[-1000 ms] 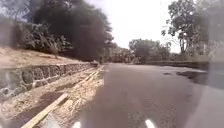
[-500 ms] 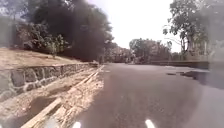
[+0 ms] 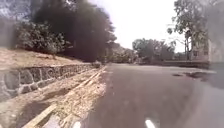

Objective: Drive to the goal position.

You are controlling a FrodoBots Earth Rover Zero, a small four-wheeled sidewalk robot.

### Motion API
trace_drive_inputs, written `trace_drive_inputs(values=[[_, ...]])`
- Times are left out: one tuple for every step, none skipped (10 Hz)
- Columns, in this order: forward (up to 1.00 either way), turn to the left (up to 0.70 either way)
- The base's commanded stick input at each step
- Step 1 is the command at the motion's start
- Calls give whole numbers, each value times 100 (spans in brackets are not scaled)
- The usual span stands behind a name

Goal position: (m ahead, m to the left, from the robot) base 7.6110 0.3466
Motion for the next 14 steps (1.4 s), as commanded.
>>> trace_drive_inputs(values=[[50,0],[50,0],[50,0],[50,0],[50,0],[50,0],[50,0],[50,0],[50,0],[50,0],[50,0],[50,0],[50,0],[50,0]])
